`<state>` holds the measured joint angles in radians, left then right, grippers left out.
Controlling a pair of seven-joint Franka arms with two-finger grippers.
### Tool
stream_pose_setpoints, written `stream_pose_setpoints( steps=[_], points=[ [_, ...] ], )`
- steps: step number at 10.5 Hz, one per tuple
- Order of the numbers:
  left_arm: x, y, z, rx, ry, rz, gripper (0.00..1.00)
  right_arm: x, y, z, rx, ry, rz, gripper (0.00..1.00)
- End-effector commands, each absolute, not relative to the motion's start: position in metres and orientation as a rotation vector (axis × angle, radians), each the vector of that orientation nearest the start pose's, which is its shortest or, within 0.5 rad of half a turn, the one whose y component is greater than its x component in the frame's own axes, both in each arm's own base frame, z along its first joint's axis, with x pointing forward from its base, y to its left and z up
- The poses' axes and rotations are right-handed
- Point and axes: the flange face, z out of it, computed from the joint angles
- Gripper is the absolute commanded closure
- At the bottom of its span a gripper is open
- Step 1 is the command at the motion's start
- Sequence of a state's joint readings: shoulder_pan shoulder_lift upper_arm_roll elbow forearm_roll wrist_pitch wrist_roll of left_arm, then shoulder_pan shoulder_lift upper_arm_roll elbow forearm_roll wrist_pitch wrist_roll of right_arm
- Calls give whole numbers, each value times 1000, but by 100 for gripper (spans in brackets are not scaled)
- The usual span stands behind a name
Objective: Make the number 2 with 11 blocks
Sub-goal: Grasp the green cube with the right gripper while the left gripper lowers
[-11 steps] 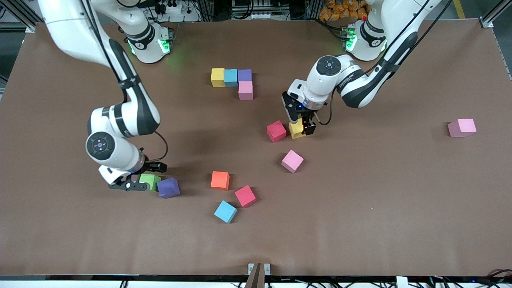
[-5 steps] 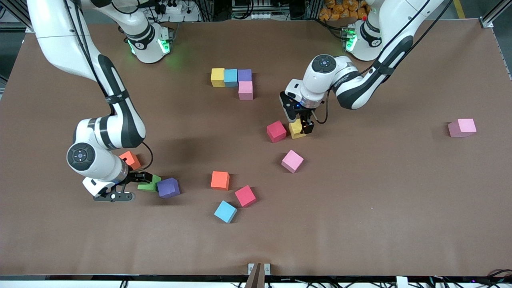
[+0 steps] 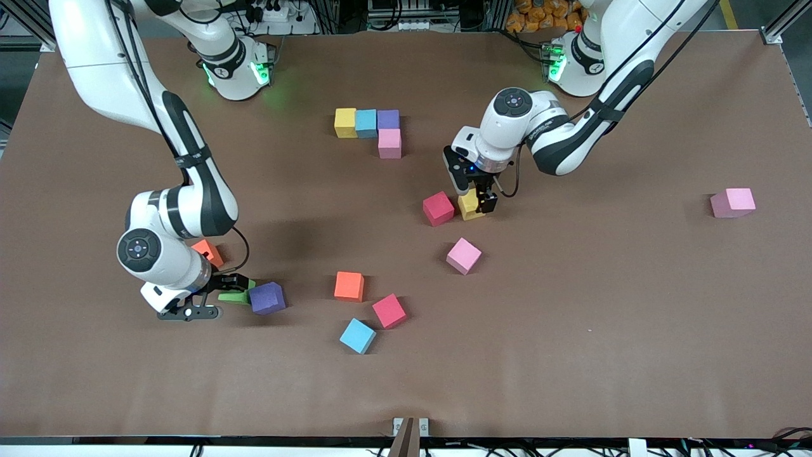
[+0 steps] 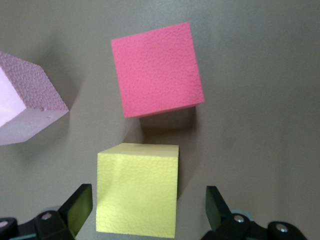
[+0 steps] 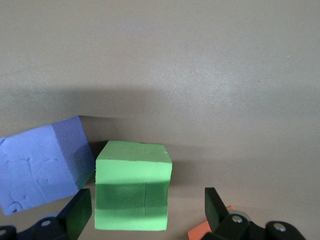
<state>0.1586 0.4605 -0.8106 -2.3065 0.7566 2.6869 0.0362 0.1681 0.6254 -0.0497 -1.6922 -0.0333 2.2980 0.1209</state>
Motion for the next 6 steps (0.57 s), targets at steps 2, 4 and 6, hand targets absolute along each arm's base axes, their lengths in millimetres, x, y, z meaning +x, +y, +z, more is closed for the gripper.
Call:
stream_pose_setpoints(
  steps=[2, 4, 6],
  points=[
    [403, -349, 214, -2510, 1858, -308, 0, 675, 84, 222, -3187, -25, 22, 0],
    [408, -341, 201, -2512, 1808, -322, 0, 676, 84, 218, -3186, -26, 10, 0],
    [406, -341, 198, -2528, 1769, -340, 0, 678, 83, 211, -3184, -25, -9, 0]
  ],
)
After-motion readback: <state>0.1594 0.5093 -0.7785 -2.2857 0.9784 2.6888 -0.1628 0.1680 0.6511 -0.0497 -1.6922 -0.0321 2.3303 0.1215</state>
